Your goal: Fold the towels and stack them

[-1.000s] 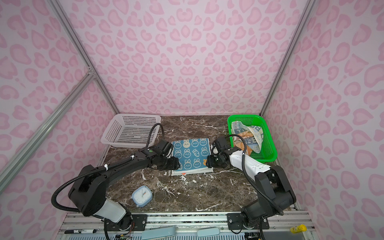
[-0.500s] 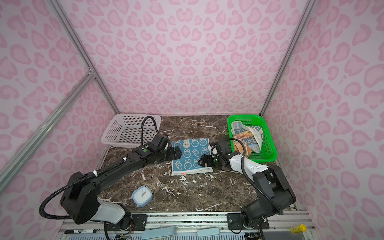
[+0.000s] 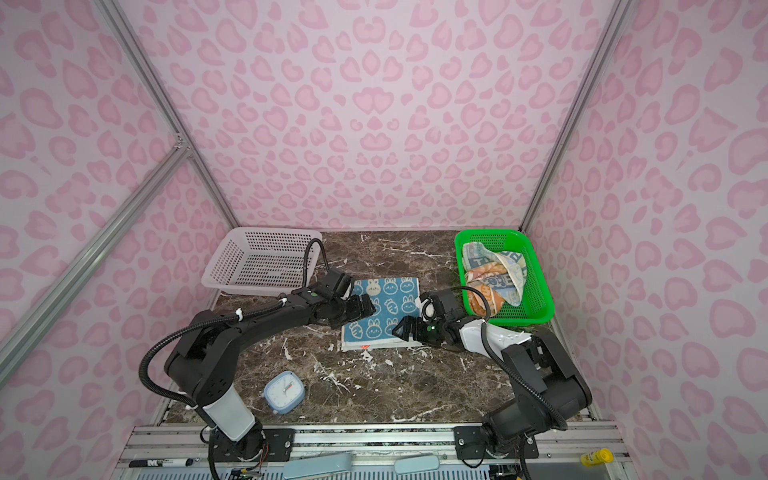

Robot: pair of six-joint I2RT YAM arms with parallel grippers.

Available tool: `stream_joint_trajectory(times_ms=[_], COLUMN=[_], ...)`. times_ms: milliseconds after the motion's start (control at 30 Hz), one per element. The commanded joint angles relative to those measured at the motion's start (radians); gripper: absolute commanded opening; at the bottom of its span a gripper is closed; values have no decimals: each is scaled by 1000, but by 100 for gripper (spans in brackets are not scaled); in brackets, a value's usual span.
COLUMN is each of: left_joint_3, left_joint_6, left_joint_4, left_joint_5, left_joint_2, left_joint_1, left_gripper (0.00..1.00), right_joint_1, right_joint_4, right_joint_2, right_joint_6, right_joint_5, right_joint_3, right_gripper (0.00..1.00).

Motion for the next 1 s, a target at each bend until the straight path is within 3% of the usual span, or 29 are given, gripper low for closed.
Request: stream_joint_trajectory(times_ms=[0, 233, 400, 667, 800, 967], left_joint_3=[-9, -58, -57, -26, -17, -49], left_joint_6=[5, 27, 99, 110, 106, 97], left_joint_4=[-5, -3, 18, 33, 39, 58], left_joint_5=[3, -19, 15, 37, 47, 57], left_joint_2=[32, 27, 3, -56, -9, 35], left_joint_1=[4, 7, 5, 0, -5, -5], left_gripper=[98, 98, 98, 98, 98, 98], right_joint_1=[-1, -96, -128, -145, -144, -147], right_joint_4=[-117, -175, -135, 58, 167, 212], right_joint_2=[-32, -70, 78, 381, 509, 616], right_joint_6=[-56, -80, -36, 144, 225, 231], right_joint_5=[6, -6, -30, -87, -109, -117], right_joint_3=[17, 99, 293, 575, 653, 692], right_gripper=[98, 98, 98, 98, 98, 98])
